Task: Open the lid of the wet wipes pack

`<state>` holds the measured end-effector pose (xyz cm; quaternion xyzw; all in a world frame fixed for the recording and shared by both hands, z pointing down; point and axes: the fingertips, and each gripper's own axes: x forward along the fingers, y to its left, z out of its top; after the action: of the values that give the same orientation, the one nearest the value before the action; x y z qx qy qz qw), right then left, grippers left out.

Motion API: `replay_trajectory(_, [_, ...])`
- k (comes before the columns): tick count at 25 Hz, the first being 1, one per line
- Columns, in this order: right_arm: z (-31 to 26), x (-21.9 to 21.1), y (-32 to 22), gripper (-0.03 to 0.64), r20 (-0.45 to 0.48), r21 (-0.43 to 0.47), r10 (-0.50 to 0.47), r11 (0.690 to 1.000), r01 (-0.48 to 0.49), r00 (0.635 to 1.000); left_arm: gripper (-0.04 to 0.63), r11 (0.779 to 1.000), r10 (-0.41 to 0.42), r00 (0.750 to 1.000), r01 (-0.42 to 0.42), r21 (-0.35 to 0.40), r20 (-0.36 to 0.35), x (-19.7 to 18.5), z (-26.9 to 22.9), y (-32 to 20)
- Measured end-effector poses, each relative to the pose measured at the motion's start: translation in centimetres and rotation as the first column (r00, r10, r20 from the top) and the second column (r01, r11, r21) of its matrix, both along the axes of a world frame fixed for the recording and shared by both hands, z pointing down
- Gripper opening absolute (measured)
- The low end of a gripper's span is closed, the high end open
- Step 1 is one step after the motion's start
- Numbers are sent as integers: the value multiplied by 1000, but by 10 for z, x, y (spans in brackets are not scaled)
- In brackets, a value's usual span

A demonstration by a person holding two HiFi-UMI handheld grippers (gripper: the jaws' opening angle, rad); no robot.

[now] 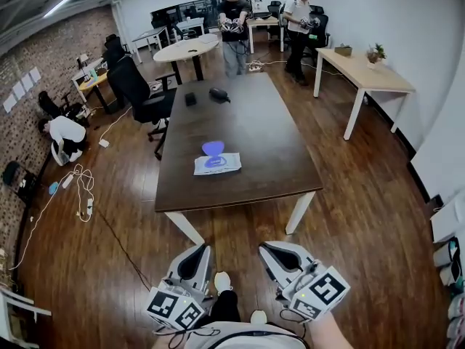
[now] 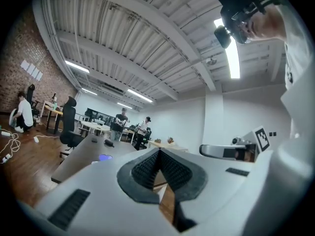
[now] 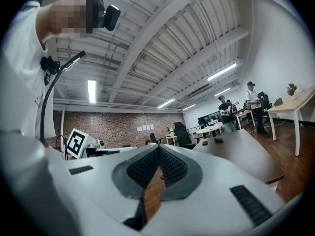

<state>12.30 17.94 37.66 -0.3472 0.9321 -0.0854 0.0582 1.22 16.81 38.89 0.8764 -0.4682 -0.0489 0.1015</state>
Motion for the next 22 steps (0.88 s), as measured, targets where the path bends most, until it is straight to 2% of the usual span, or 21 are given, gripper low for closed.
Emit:
replay_trajectory(8, [-17,-5,27,8,-3,30,6,1000,-6,1000,2,1000,-7,1000,7,30,-8,-10,-14,19])
replay_trajectory(22, [-17,-37,20,8,-52,10,86,996,-85,995,2,999,46,999,-46,19,-26,-58,-19,2])
